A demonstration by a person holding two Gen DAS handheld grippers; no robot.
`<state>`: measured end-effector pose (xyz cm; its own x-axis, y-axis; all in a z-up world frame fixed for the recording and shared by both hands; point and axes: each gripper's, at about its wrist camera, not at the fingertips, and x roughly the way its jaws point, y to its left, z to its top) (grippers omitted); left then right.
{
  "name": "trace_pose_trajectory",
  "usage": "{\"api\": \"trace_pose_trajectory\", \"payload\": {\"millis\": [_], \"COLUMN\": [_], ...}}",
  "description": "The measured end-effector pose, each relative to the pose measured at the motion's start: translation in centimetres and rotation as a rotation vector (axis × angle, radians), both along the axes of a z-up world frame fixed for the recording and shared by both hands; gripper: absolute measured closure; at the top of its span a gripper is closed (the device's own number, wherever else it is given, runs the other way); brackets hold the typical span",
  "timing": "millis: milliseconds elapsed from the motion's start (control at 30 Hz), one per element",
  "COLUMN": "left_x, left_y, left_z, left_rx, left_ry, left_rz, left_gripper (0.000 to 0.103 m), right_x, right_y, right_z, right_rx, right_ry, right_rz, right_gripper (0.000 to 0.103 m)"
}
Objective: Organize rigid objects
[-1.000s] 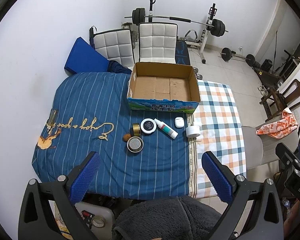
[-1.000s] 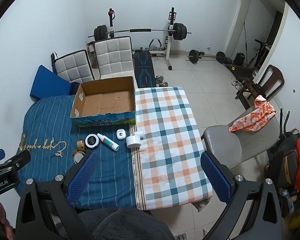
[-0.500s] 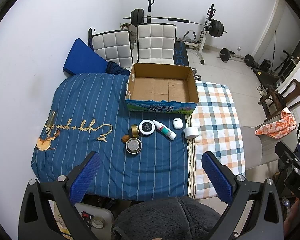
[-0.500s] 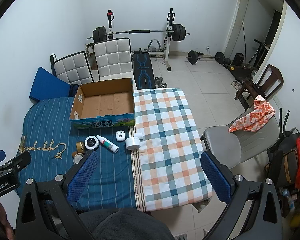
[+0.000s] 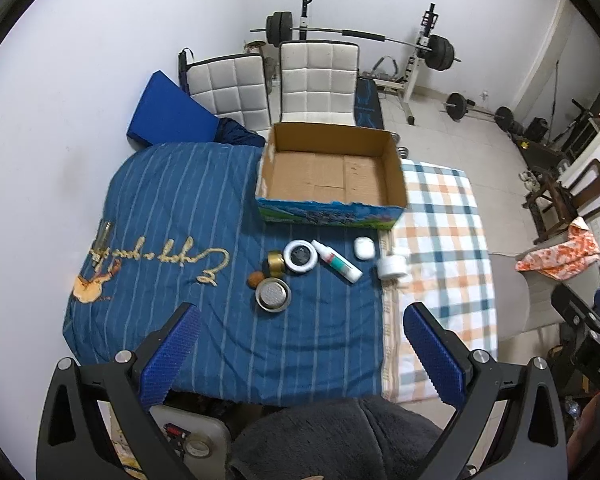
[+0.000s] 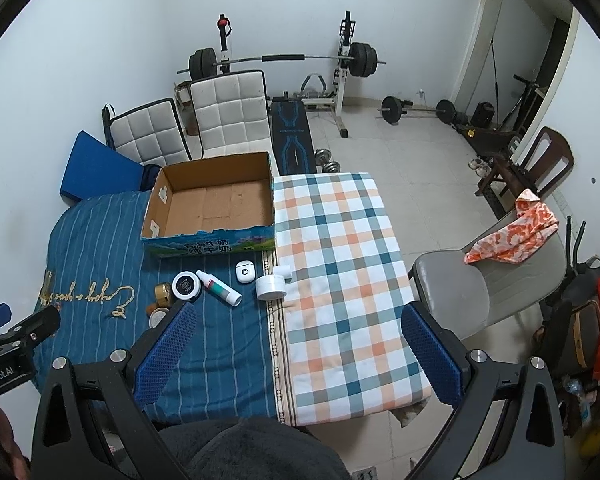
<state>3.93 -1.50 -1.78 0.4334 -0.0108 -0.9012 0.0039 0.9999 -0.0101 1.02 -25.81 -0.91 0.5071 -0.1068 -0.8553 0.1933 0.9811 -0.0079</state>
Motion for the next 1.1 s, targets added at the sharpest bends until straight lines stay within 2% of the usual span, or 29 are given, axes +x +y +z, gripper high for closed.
{"api": "trace_pose_trajectory", "payload": {"millis": [167,267,367,500,667,867,1100], "left_x": [4.4,8.0,10.9,14.0,14.5,14.0,13.4], "left_y": [2.4,3.4,4.1,5.0,5.8,5.8,5.0], "left_z": [-2.9,-7.0,-11.9,-20.9,-31.0,-38.8,-43.2], "left_rx": [0.000,0.025,0.061,0.078,0.077,-0.003,-0.025], "left_ry": [0.040,0.110,0.192,0.344,0.528,0.678,0.723], "left_rz": [0.063,0.080,0.085,0.095,0.120,0.138,0.151], "left_gripper": [0.000,0.000,0.000,0.000,0.000,0.000,0.000], "right_x": [4.1,7.9,11.6,15.8,19.1,20.9,22.5], "right_y": [-1.0,-1.6,-1.8,-1.4,-0.6,0.4,1.2], "right_z": [-4.9,-10.2,-16.5,-25.4,-33.8,-39.0,-42.2], "right_rx": [0.045,0.070,0.107,0.120,0.155,0.203,0.193], "right_ry": [0.079,0.176,0.276,0.396,0.523,0.595,0.645], "right_rz": [0.007,0.013,0.037,0.065,0.074,0.082,0.073], "right_gripper": [0.000,0.000,0.000,0.000,0.002,0.002,0.003]}}
